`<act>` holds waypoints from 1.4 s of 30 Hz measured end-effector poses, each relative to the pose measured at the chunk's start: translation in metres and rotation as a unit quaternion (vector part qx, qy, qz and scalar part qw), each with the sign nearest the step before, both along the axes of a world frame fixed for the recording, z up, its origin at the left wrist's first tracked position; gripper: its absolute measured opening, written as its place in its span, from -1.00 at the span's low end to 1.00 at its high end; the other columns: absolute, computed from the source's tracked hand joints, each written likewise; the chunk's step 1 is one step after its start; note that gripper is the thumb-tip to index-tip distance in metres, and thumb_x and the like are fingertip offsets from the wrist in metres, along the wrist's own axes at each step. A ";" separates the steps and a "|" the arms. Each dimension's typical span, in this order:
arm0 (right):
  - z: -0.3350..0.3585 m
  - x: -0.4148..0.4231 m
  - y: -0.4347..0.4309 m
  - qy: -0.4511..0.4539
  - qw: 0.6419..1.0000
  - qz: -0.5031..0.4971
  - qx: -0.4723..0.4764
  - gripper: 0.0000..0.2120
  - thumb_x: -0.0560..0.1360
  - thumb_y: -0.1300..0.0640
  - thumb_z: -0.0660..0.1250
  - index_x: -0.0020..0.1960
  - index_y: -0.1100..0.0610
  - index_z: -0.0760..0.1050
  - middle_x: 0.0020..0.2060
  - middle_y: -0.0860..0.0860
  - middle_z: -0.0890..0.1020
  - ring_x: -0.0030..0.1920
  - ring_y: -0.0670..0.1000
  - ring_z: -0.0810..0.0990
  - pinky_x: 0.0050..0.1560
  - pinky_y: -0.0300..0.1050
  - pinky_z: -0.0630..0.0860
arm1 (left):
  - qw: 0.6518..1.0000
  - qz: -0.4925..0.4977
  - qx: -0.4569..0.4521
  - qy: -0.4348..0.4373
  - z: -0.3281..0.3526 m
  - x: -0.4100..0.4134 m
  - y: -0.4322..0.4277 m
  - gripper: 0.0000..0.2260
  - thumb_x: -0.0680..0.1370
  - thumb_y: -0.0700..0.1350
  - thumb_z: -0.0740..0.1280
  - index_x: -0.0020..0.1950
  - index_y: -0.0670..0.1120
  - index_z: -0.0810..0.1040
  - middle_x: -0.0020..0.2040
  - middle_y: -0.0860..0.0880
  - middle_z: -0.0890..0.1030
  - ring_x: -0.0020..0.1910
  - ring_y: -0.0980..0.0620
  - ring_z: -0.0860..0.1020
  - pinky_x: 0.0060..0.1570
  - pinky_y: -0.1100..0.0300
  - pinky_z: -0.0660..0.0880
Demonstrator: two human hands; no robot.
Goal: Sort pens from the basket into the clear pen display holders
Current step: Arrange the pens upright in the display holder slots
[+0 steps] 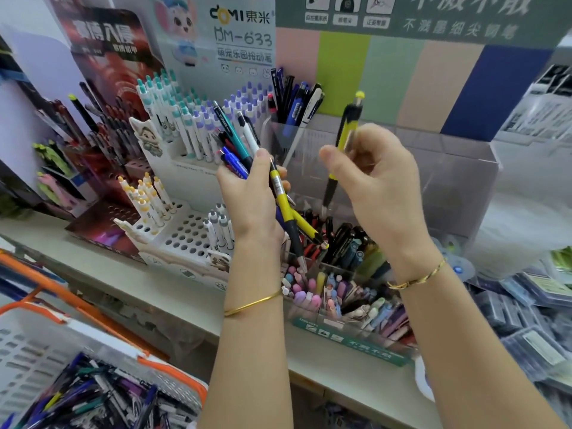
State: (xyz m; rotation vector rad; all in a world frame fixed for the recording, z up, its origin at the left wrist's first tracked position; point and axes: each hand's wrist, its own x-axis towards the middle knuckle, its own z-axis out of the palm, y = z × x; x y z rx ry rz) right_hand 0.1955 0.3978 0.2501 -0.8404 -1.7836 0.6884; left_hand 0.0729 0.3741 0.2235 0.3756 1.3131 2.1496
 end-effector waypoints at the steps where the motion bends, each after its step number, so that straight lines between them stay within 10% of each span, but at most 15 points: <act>1: 0.004 -0.003 -0.001 -0.013 0.999 0.019 -0.036 -0.79 0.57 0.09 0.28 -0.13 0.23 0.42 -0.29 0.12 0.50 -0.28 0.08 0.48 -0.18 0.05 0.48 | 1.000 -0.003 0.004 0.001 0.000 0.000 -0.001 -0.87 0.61 -0.18 0.28 0.11 -0.15 0.37 -0.42 0.01 0.54 -0.48 0.10 0.50 -0.44 0.22 0.48; 13: -0.016 -0.024 -0.015 -0.228 0.947 0.151 -0.167 -0.83 0.50 0.11 0.34 -0.08 0.22 0.45 -0.29 0.08 0.48 -0.34 -0.01 0.43 -0.29 -0.07 0.43 | 0.999 0.008 -0.008 0.030 -0.007 0.000 -0.008 -0.80 0.59 -0.19 0.30 0.19 -0.16 0.39 0.04 -0.14 0.54 0.08 -0.14 0.59 0.10 -0.02 0.57; 22: -0.008 -0.024 -0.001 0.072 0.934 0.147 -0.318 -0.85 0.60 0.23 0.19 -0.11 0.08 0.27 -0.41 0.00 0.37 -0.57 -0.10 0.34 -0.62 -0.24 0.31 | 0.986 -0.142 -0.023 0.084 -0.010 -0.007 -0.021 -0.93 0.62 -0.18 0.26 0.09 -0.09 0.44 -0.20 0.01 0.60 -0.32 0.12 0.57 -0.36 0.21 0.48; 26: -0.006 -0.029 0.005 0.081 0.921 0.180 -0.335 -0.85 0.53 0.16 0.36 -0.09 0.21 0.42 -0.45 -0.01 0.50 -0.56 -0.11 0.45 -0.61 -0.26 0.30 | 0.968 -0.235 0.013 0.091 -0.010 -0.005 -0.028 -0.81 0.61 -0.16 0.27 0.21 -0.15 0.44 -0.09 -0.11 0.60 -0.17 -0.10 0.53 -0.20 0.01 0.47; 35: -0.010 -0.044 0.003 0.143 0.929 0.093 -0.330 -0.88 0.58 0.22 0.23 -0.10 0.25 0.43 -0.50 -0.02 0.54 -0.57 -0.06 0.50 -0.65 -0.28 0.32 | 0.957 -0.285 0.011 0.063 -0.009 -0.012 -0.034 -0.90 0.63 -0.20 0.22 0.14 -0.12 0.41 -0.23 -0.03 0.60 -0.36 0.06 0.53 -0.48 0.27 0.44; 39: -0.010 -0.040 0.014 0.133 0.953 0.011 -0.271 -0.85 0.61 0.14 0.16 -0.15 0.08 0.29 -0.46 -0.04 0.50 -0.37 0.08 0.58 -0.25 0.06 0.55 | 0.961 -0.256 -0.046 0.095 -0.015 -0.014 -0.035 -0.95 0.63 -0.20 0.23 0.06 -0.10 0.38 -0.33 0.00 0.58 -0.43 0.10 0.49 -0.49 0.28 0.43; 42: -0.008 -0.036 0.013 0.130 0.944 0.076 -0.295 -0.81 0.59 0.23 0.22 -0.12 0.05 0.24 -0.37 0.02 0.38 -0.59 -0.05 0.42 -0.53 -0.12 0.45 | 0.952 -0.256 -0.067 0.154 -0.021 -0.015 -0.035 -0.91 0.62 -0.22 0.25 0.03 -0.07 0.36 -0.30 -0.02 0.48 -0.46 0.12 0.39 -0.50 0.27 0.36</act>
